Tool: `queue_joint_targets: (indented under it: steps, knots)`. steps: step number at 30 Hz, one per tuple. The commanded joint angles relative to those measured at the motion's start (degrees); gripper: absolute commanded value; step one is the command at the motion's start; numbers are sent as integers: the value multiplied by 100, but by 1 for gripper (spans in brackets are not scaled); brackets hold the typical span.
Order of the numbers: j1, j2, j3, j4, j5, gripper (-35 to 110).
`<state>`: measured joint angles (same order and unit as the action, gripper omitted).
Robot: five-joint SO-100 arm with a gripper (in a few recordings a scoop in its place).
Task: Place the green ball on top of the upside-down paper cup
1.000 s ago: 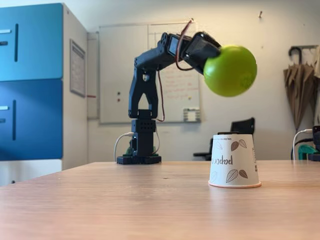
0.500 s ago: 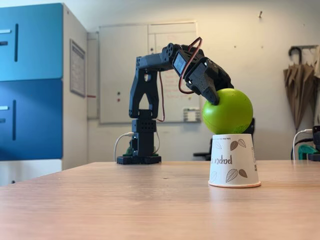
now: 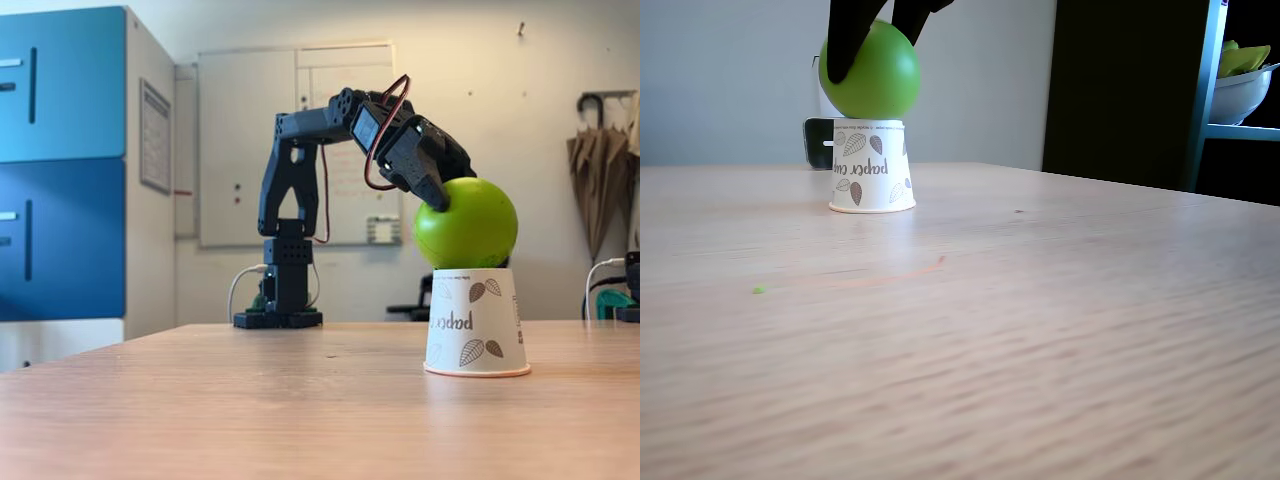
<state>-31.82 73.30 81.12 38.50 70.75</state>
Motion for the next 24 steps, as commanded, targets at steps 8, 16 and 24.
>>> queue_joint_targets:
  steps: [8, 16, 24]
  knots:
    - [-35, 316, 18, 176, -79, 30]
    - [18, 501, 0, 185, -264, 31]
    - [35, 404, -132, 88, -334, 35]
